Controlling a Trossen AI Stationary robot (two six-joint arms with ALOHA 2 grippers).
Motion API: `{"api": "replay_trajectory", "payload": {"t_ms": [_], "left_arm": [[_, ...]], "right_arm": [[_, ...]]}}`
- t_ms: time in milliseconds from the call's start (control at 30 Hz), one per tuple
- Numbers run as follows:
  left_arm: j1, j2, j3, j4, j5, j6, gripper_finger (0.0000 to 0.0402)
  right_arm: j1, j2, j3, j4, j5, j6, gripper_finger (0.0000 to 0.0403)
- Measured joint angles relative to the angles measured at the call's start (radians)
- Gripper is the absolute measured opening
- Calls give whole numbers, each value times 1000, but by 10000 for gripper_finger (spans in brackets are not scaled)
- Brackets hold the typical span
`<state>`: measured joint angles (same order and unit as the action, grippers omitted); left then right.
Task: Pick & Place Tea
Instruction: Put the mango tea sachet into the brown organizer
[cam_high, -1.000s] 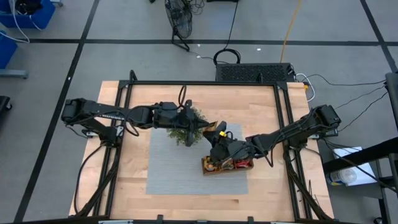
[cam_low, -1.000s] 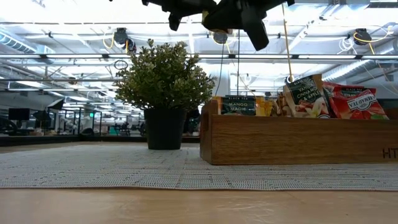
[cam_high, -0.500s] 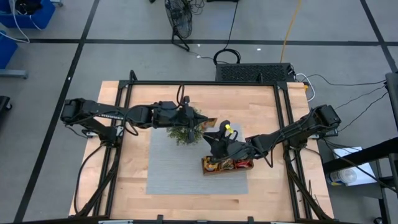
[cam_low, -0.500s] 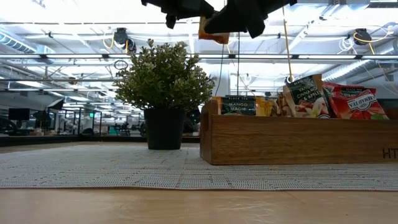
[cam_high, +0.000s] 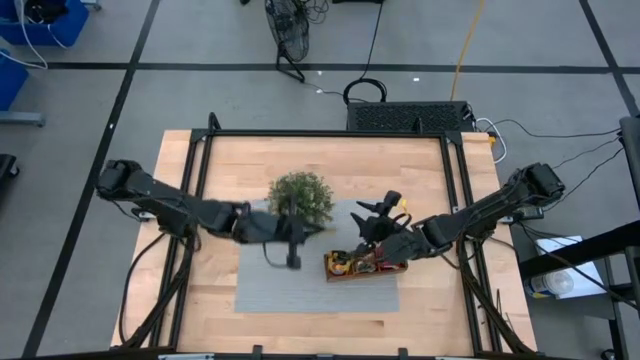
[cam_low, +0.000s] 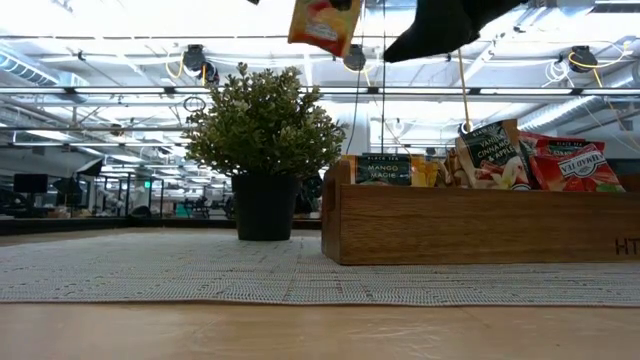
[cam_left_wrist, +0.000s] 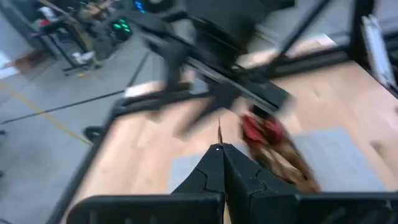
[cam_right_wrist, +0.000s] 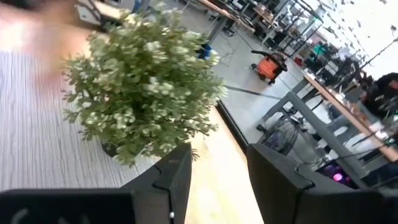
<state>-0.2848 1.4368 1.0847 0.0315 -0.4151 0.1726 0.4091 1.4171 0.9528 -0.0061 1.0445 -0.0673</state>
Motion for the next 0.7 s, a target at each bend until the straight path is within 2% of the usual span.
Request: {"api": "replay_trajectory", "payload": {"t_ms": [133,300,700], "left_arm": [[-91,75,0,64,-54,-9,0],[-159,204,0,202,-72,-29,0],[-199,443,-1,526,-89,-15,0]], "right_arm": [[0,-68,-50,1,-1,60,142],[-1,-147,-130,73,-1,82,140],[-1,-245,-311,337,-4,46,139]]}}
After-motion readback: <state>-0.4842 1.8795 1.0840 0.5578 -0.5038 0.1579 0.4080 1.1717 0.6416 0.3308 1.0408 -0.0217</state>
